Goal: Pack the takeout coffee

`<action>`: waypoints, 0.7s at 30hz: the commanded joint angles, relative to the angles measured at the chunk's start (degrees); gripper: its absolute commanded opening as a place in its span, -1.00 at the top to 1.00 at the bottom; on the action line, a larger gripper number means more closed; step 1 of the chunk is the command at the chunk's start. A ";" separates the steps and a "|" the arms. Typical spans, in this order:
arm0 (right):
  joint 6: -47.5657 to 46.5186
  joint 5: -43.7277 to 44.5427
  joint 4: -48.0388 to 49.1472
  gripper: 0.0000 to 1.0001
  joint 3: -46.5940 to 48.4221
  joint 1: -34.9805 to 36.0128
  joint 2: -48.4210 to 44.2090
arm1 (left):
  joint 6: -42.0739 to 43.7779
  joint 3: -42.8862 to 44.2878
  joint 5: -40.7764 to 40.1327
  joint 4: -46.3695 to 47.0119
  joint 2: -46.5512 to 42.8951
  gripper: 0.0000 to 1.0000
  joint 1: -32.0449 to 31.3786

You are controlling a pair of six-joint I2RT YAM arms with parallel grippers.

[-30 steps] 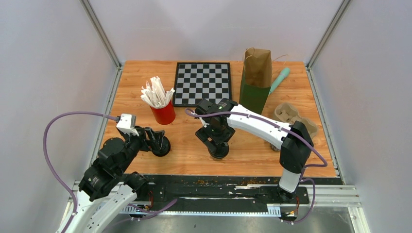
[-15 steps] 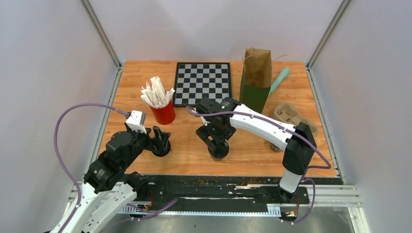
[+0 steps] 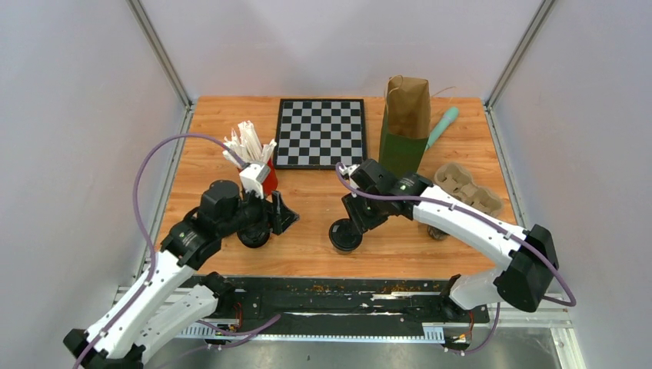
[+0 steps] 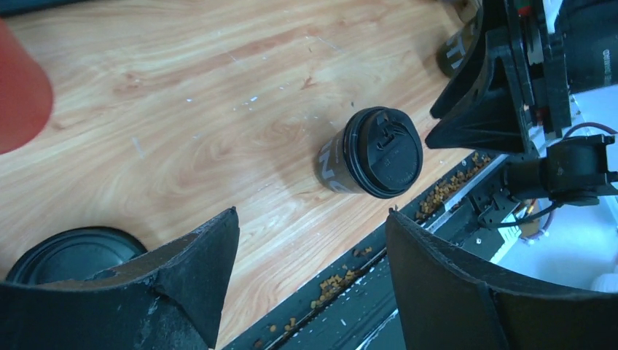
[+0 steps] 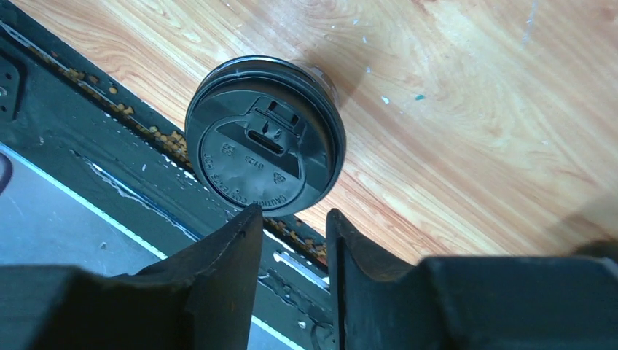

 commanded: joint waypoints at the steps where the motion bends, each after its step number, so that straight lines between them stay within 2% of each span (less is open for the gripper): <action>1: 3.59 -4.54 13.90 0.29 -5.90 -0.22 -4.45 | -3.26 -1.44 5.32 8.23 4.99 -0.59 -1.34; 5: 4.23 -6.24 18.37 0.34 -9.52 -0.23 -4.89 | -5.51 -4.04 5.63 14.63 8.81 -0.57 -3.59; 17: 3.30 -5.58 21.75 0.43 -11.43 -0.23 -3.18 | -9.44 -11.72 9.90 31.48 17.89 -0.34 -4.03; 21: 3.29 -5.99 22.18 0.44 -11.61 -0.23 -2.33 | -10.99 -13.45 12.32 36.92 19.94 -0.32 -4.04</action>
